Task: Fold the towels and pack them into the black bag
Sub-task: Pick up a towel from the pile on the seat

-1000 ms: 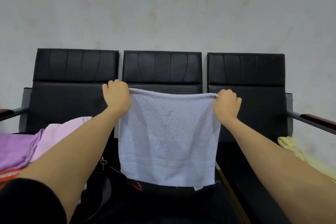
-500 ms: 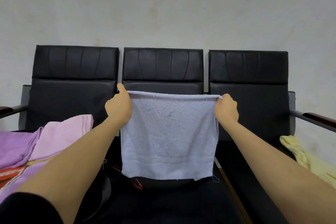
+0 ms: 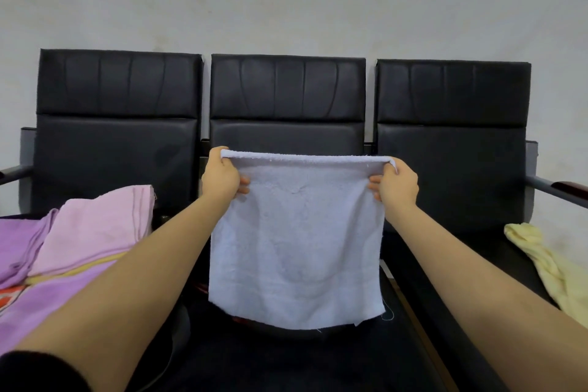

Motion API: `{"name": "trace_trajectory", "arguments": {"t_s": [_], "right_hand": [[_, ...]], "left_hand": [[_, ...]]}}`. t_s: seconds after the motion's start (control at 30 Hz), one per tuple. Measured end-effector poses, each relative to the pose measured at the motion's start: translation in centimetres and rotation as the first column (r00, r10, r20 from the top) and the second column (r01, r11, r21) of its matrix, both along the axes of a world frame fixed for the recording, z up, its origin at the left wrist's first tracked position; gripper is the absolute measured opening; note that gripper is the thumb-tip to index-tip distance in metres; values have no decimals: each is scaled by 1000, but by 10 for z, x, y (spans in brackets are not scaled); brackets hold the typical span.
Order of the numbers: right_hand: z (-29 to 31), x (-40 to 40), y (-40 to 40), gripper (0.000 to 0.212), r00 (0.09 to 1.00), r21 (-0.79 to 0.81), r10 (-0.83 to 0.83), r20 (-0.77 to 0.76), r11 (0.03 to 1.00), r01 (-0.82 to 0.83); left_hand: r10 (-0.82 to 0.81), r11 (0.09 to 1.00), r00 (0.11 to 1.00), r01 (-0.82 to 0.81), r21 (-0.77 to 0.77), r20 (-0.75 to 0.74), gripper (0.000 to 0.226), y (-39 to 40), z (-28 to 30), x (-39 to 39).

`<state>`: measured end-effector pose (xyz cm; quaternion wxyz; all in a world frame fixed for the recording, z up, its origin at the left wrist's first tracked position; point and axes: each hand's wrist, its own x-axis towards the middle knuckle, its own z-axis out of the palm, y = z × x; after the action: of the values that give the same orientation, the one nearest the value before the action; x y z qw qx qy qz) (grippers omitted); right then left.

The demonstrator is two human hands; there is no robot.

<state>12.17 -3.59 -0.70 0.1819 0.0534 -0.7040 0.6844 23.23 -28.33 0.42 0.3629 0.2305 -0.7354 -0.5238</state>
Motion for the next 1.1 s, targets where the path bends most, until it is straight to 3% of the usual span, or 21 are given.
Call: {"name": "trace_trajectory", "arguments": {"t_s": [0.2, 0.33, 0.43, 0.57, 0.8, 0.97, 1.1], "right_hand": [[12, -24, -19, 32, 995, -116, 75, -65, 990, -82], [15, -22, -21, 29, 978, -135, 65, -196, 986, -93], [-7, -16, -17, 26, 976, -111, 70, -208, 989, -95], [-52, -2, -9, 24, 996, -66, 40, -75, 997, -45], [-106, 25, 10, 22, 981, 241, -193, 22, 953, 182], [-125, 27, 21, 29, 949, 395, -285, 137, 894, 212], [-141, 15, 21, 25, 910, 463, -275, 311, 880, 108]], "left_hand": [[-49, 995, 987, 61, 78, -153, 38, -17, 2, -32], [41, 999, 934, -30, 38, -355, 37, -11, -4, -32], [92, 994, 919, -62, 92, -382, 31, -2, -26, -29], [221, 960, 961, -185, 210, -164, 24, 15, -71, -10], [363, 930, 928, -367, 32, 85, 29, 34, -129, 29], [337, 941, 907, -313, -130, 255, 32, 31, -146, 37], [286, 952, 827, -186, -243, 485, 27, 22, -167, 27]]}}
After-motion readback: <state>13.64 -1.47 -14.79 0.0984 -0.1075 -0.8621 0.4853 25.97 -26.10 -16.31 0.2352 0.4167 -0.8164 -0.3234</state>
